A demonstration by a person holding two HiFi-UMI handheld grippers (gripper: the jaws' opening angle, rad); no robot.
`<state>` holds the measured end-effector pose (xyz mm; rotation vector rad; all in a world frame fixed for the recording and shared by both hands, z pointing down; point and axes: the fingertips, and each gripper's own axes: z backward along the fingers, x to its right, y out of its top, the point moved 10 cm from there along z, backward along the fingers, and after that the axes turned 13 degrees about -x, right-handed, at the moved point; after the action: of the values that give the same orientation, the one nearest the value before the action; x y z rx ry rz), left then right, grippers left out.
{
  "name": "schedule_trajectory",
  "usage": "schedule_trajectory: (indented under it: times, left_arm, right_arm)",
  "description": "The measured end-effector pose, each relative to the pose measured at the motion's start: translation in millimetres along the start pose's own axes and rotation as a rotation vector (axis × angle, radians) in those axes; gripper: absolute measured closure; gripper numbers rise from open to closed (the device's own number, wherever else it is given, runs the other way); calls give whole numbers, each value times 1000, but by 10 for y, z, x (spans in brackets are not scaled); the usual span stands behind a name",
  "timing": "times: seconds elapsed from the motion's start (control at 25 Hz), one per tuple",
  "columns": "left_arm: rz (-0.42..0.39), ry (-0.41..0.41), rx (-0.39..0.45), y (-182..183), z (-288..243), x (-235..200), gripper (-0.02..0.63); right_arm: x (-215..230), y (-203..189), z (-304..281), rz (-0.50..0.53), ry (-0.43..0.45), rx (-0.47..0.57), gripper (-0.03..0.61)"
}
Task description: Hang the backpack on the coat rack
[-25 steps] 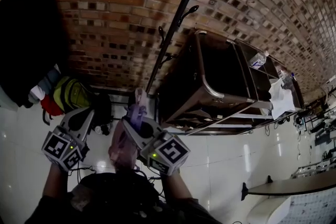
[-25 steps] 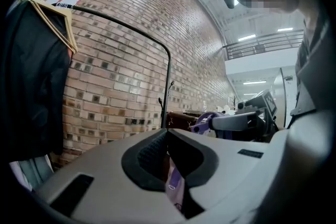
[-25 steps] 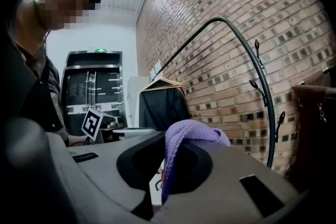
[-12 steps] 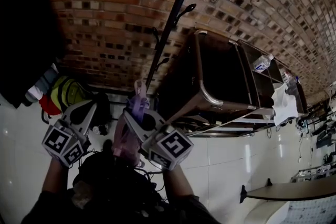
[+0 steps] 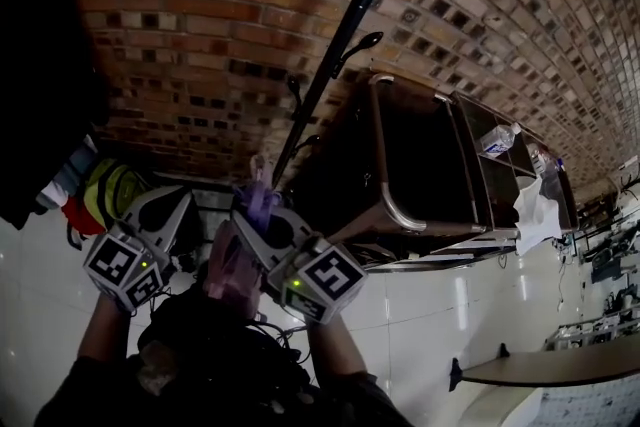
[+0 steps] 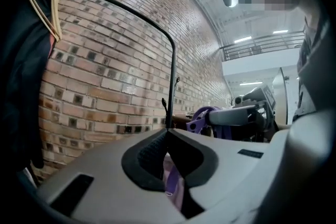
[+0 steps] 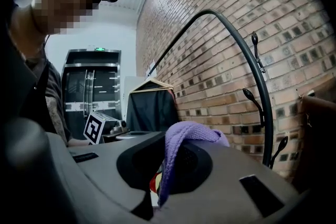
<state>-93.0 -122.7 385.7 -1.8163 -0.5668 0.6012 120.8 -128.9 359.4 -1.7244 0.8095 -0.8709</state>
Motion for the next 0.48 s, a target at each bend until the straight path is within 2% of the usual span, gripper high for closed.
schedule_trajectory:
  times: [0.48]
  left_arm:
    - [2,-50,-3,342,-693,-877,600]
  right_arm:
    - [807,525,-676,21,-6,-6,551]
